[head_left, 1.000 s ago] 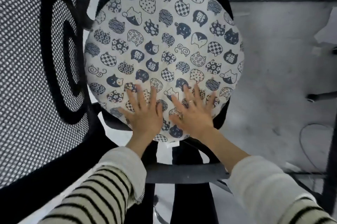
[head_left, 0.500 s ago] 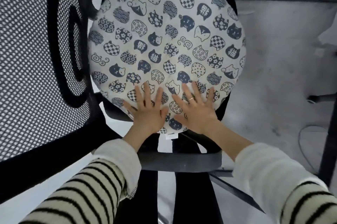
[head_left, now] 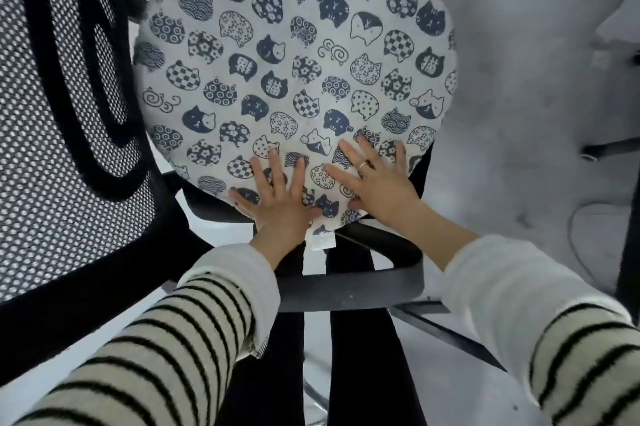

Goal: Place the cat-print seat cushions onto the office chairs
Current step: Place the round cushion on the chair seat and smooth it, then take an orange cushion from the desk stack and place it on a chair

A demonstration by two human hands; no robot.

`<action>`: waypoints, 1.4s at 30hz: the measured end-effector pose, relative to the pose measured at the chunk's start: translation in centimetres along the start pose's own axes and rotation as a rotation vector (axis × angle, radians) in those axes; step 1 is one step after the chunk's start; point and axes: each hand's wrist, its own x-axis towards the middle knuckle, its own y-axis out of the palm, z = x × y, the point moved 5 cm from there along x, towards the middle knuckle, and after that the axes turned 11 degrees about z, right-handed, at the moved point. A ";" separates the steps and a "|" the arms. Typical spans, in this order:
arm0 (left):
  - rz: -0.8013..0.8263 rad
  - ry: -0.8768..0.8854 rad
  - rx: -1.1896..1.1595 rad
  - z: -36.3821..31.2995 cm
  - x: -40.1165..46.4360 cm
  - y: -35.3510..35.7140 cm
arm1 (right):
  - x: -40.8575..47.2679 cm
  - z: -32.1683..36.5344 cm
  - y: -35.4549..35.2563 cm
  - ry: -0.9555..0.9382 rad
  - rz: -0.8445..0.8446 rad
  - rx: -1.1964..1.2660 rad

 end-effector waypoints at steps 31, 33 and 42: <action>-0.630 1.091 -0.110 -18.6 -29.0 -20.0 | -39.5 -8.6 -2.5 0.608 -1.121 1.303; -0.638 1.114 -0.059 -22.1 -29.5 -19.8 | -41.9 -10.8 0.8 0.740 -1.176 1.390; -0.514 0.710 0.234 -31.4 -25.5 -20.2 | -46.1 -16.4 15.8 1.249 -0.960 1.681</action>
